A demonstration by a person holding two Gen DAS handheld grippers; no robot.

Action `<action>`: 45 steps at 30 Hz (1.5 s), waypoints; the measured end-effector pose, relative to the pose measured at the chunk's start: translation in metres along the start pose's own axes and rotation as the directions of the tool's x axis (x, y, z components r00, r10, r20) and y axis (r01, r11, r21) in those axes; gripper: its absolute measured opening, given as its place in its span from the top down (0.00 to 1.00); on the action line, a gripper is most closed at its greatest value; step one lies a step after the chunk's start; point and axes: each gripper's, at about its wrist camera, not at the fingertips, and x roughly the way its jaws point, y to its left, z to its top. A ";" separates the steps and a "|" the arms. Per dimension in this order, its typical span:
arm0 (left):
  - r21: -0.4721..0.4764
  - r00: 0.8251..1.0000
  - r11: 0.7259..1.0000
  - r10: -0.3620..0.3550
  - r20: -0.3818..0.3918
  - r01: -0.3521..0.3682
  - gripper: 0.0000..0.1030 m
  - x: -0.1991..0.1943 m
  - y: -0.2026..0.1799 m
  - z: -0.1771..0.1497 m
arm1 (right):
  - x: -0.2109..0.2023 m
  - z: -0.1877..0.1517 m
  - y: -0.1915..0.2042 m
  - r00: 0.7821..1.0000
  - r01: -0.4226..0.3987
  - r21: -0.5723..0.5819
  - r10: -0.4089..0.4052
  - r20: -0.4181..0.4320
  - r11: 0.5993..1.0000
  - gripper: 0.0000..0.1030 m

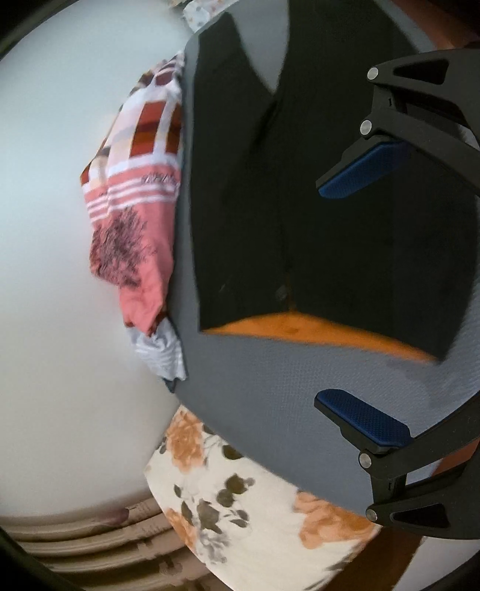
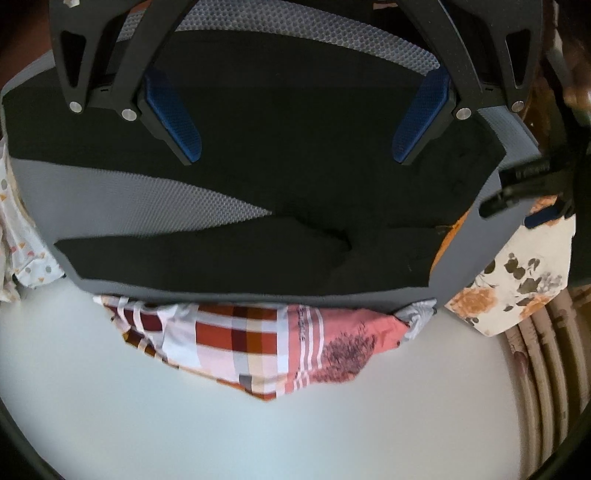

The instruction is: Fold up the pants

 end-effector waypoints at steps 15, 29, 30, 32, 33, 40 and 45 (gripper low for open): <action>0.032 0.977 0.985 -0.161 -0.141 0.167 0.29 0.218 0.086 0.111 | 0.063 0.000 -0.009 0.994 0.009 0.015 -0.007 -0.110 1.000 0.00; -0.100 0.876 0.901 -0.433 -0.214 0.421 0.86 0.275 0.086 0.121 | 0.095 0.008 -0.020 0.987 0.032 0.046 -0.025 -0.156 0.998 0.00; -0.102 0.882 0.907 -0.422 -0.208 0.410 0.87 0.273 0.085 0.121 | 0.095 0.009 -0.021 0.988 0.032 0.047 -0.024 -0.154 0.998 0.00; -0.087 0.901 0.921 -0.390 -0.190 0.381 0.89 0.264 0.079 0.119 | 0.096 0.012 -0.022 0.988 0.028 0.051 -0.020 -0.150 0.998 0.00; -0.087 0.907 0.923 -0.385 -0.172 0.375 0.90 0.255 0.076 0.119 | 0.096 0.014 -0.023 0.989 0.027 0.053 -0.019 -0.145 0.998 0.00; 0.001 0.924 0.924 -0.382 0.001 0.382 0.90 0.160 0.057 0.113 | 0.106 0.064 -0.061 0.979 -0.164 0.216 0.185 -0.080 0.962 0.00; 0.121 0.910 0.916 -0.396 0.122 0.382 0.90 0.074 0.037 0.087 | 0.153 0.107 -0.104 0.859 -0.411 0.536 0.510 -0.043 0.737 0.00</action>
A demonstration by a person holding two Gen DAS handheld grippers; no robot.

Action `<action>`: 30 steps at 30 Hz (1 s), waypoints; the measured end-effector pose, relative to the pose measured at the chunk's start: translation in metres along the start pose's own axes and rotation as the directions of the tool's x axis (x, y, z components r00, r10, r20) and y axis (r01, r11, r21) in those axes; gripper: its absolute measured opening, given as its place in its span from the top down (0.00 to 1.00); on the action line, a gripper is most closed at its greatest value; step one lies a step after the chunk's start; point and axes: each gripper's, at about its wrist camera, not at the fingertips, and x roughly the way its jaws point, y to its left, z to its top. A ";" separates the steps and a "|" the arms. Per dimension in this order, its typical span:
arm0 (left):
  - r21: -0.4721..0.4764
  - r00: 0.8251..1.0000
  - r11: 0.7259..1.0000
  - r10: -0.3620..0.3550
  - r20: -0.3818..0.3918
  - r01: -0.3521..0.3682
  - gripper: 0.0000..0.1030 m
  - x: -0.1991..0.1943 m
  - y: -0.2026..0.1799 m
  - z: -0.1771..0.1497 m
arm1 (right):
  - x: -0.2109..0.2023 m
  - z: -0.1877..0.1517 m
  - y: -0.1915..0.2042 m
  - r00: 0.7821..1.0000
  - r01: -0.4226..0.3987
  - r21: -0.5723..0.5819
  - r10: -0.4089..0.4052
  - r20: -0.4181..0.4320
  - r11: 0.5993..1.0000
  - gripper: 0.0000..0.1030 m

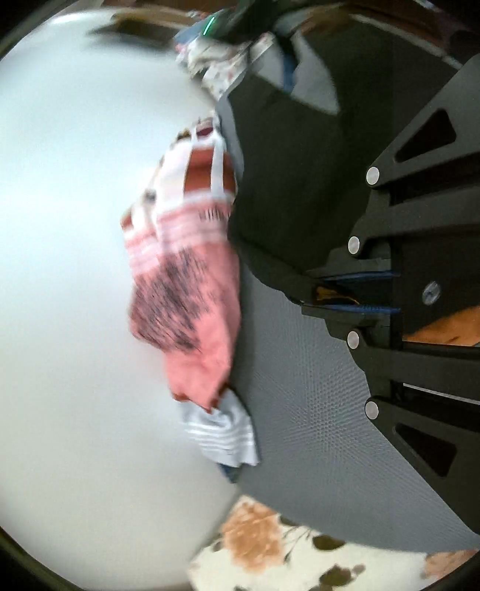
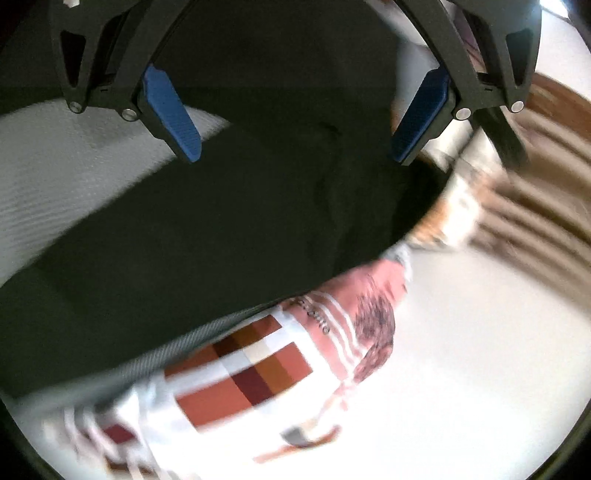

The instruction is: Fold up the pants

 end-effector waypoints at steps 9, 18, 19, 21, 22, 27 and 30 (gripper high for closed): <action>-0.014 0.998 0.999 -0.051 0.048 0.051 0.90 -0.079 -0.064 -0.051 | 0.047 0.069 -0.034 0.991 -0.111 0.297 0.129 -0.043 0.949 0.01; -0.177 0.998 0.983 -0.053 -0.018 0.049 0.90 -0.092 -0.062 -0.085 | 0.071 0.081 -0.049 0.994 -0.029 0.308 0.061 -0.094 0.951 0.93; -0.183 0.999 0.982 -0.044 -0.026 0.039 0.90 -0.094 -0.059 -0.087 | 0.055 0.070 -0.041 0.997 -0.021 0.252 0.038 -0.063 0.968 0.94; -0.195 0.999 0.981 -0.019 -0.045 0.009 0.90 -0.100 -0.053 -0.093 | 0.027 0.045 -0.032 0.999 -0.031 0.205 0.035 -0.016 0.978 0.94; -0.201 0.998 0.980 -0.013 -0.056 0.001 0.89 -0.102 -0.051 -0.097 | 0.014 0.034 -0.028 0.999 -0.037 0.192 0.038 -0.005 0.981 0.94; -0.190 0.989 0.980 0.028 -0.144 -0.056 0.89 -0.105 -0.048 -0.125 | -0.048 -0.057 -0.009 1.000 -0.022 0.089 0.022 0.008 0.996 0.94; -0.192 0.983 0.978 0.051 -0.177 -0.085 0.89 -0.104 -0.047 -0.141 | -0.056 -0.098 -0.016 0.999 0.012 0.074 -0.010 -0.030 0.997 0.94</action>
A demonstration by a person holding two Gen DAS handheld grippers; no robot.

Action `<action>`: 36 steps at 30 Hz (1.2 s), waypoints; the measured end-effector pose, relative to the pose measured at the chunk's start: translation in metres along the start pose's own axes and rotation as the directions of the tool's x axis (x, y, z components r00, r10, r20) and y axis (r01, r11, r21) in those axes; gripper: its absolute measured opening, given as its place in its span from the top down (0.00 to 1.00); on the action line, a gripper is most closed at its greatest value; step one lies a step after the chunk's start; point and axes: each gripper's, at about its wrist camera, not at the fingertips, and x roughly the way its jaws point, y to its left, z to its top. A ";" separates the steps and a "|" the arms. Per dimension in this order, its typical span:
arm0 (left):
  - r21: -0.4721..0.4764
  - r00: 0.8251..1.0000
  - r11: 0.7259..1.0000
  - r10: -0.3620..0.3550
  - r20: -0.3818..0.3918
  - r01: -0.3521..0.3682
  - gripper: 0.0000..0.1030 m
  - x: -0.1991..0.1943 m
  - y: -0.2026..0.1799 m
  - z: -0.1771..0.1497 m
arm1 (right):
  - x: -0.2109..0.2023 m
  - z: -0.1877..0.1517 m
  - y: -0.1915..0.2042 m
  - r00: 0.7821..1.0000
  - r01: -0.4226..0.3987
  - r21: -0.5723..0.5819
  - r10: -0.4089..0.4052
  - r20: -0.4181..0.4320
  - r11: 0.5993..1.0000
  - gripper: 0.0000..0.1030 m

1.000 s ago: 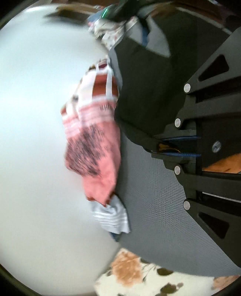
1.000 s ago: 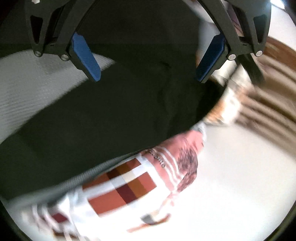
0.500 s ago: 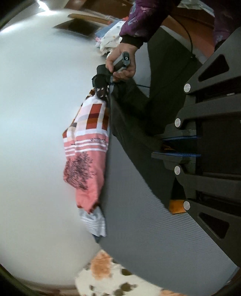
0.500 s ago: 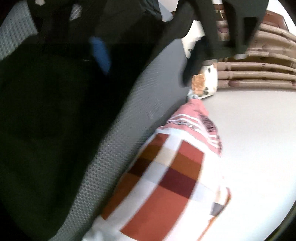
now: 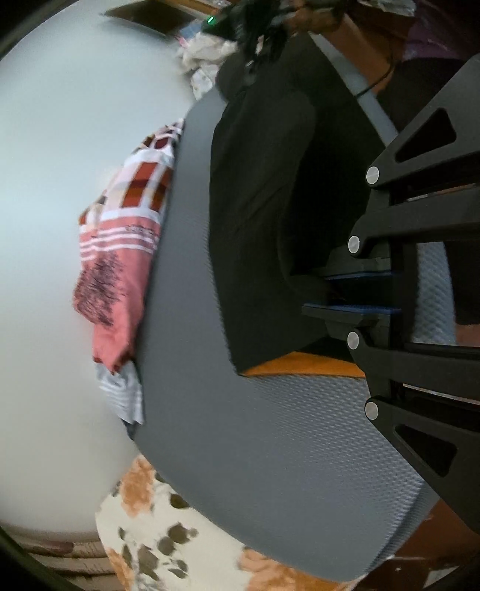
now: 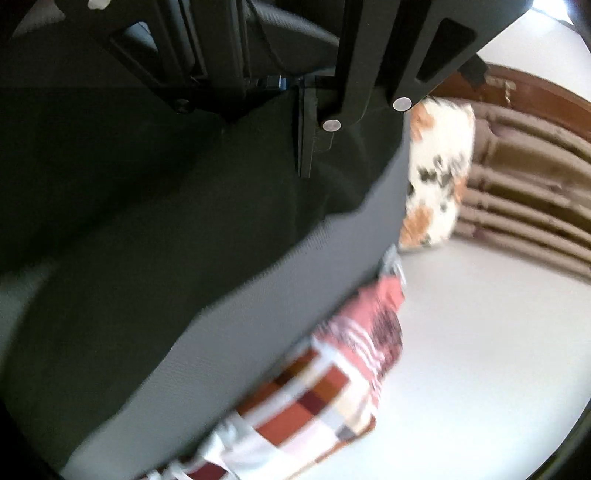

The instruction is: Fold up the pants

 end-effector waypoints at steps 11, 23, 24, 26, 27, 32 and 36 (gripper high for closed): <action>0.006 0.999 0.999 0.046 -0.004 -0.046 0.88 0.013 0.007 -0.020 | 0.007 -0.067 -0.055 0.996 0.049 0.052 -0.045 -0.080 0.997 0.94; -0.056 0.975 0.974 0.221 -0.007 -0.221 0.35 0.008 0.042 -0.028 | 0.012 -0.075 -0.058 0.997 0.053 0.028 -0.051 -0.062 0.998 0.95; -0.072 0.966 0.964 0.257 0.006 -0.256 0.35 0.001 0.046 -0.027 | 0.012 -0.075 -0.058 0.997 0.053 0.029 -0.051 -0.060 0.998 0.95; -0.115 0.951 0.949 0.303 0.057 -0.295 0.35 -0.019 0.050 -0.022 | 0.011 -0.076 -0.060 0.997 0.050 0.036 -0.048 -0.056 0.998 0.95; -0.127 0.944 0.942 0.321 0.076 -0.310 0.35 -0.026 0.052 -0.019 | 0.011 -0.076 -0.060 0.997 0.048 0.042 -0.046 -0.055 0.998 0.94; -0.137 0.940 0.953 0.291 0.178 -0.270 0.35 -0.062 0.030 -0.001 | 0.010 -0.079 -0.060 0.998 0.045 0.056 -0.043 -0.042 0.997 0.93; -0.013 0.970 0.983 0.185 0.155 -0.185 0.35 -0.053 -0.019 0.007 | 0.010 -0.080 -0.060 0.999 0.039 0.066 -0.036 -0.037 0.997 0.93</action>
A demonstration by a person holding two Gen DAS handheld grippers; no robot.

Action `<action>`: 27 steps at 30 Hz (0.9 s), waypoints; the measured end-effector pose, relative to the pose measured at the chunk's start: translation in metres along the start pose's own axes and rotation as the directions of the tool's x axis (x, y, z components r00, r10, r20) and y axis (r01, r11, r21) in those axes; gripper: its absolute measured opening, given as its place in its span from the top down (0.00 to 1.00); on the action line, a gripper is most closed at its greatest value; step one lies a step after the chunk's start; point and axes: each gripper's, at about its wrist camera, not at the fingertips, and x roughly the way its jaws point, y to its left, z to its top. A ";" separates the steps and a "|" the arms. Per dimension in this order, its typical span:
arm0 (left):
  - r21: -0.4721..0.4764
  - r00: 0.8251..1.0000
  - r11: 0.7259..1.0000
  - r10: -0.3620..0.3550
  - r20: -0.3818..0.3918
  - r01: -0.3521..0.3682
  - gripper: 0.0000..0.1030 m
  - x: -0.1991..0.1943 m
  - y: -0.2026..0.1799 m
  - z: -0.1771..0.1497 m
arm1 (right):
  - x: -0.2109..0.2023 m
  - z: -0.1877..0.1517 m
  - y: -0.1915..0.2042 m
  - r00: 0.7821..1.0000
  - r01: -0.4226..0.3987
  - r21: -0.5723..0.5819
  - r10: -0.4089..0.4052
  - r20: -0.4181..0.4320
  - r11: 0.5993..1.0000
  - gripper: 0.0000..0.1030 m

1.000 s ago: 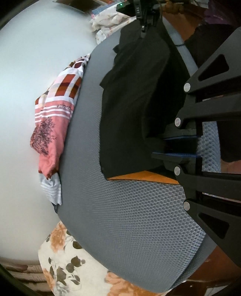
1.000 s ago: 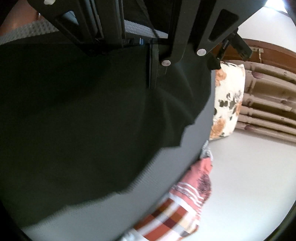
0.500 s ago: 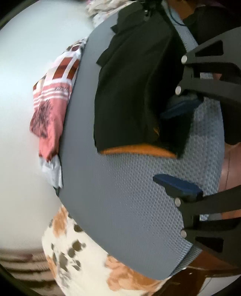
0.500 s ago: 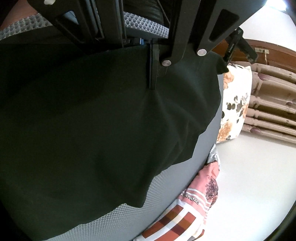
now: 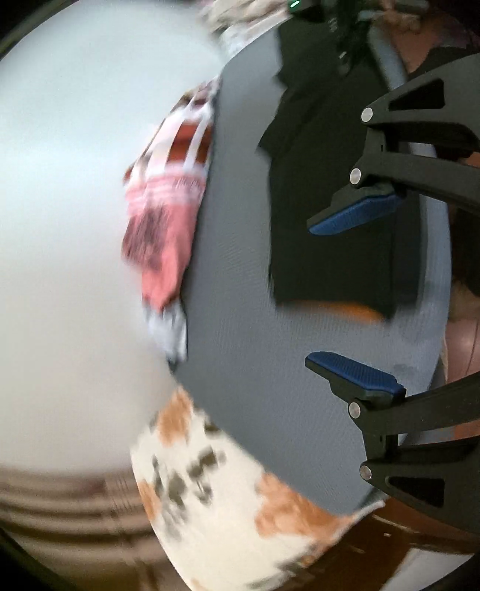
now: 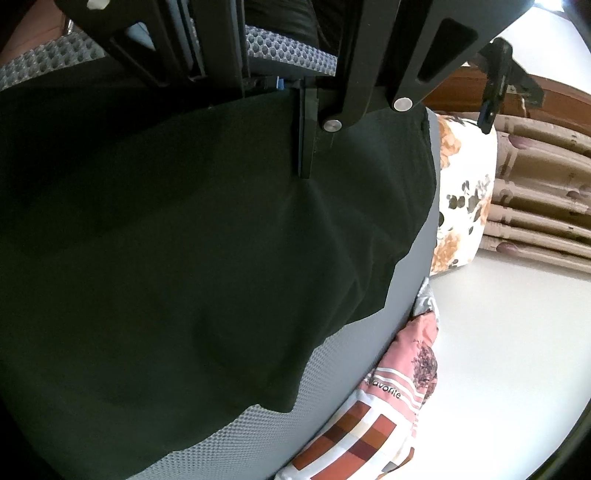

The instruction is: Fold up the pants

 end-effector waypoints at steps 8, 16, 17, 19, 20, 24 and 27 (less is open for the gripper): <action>0.152 0.959 0.957 -0.222 -0.174 0.249 0.35 0.075 -0.118 -0.009 | 0.001 -0.002 0.002 1.000 -0.008 -0.018 0.008 0.010 1.000 0.93; 0.140 0.937 0.964 -0.176 -0.301 0.226 0.36 0.119 -0.129 -0.038 | -0.035 0.013 -0.036 0.990 -0.129 0.063 0.125 0.069 0.990 0.83; 0.143 0.937 0.964 -0.172 -0.303 0.223 0.36 0.120 -0.129 -0.038 | -0.045 0.017 -0.045 0.986 -0.144 0.078 0.136 0.096 0.987 0.81; 0.163 0.940 0.964 -0.156 -0.305 0.213 0.36 0.120 -0.133 -0.037 | -0.071 0.032 -0.070 0.973 -0.176 0.131 0.153 0.170 0.976 0.77; 0.167 0.940 0.963 -0.152 -0.306 0.210 0.36 0.121 -0.133 -0.038 | -0.086 0.040 -0.086 0.964 -0.194 0.169 0.156 0.214 0.966 0.76; 0.160 0.939 0.964 -0.155 -0.307 0.212 0.36 0.121 -0.133 -0.039 | -0.147 0.081 -0.158 0.911 -0.241 0.296 0.110 0.399 0.924 0.74; 0.157 0.938 0.965 -0.154 -0.311 0.211 0.36 0.121 -0.129 -0.040 | -0.183 0.111 -0.207 0.877 -0.239 0.359 0.041 0.479 0.902 0.82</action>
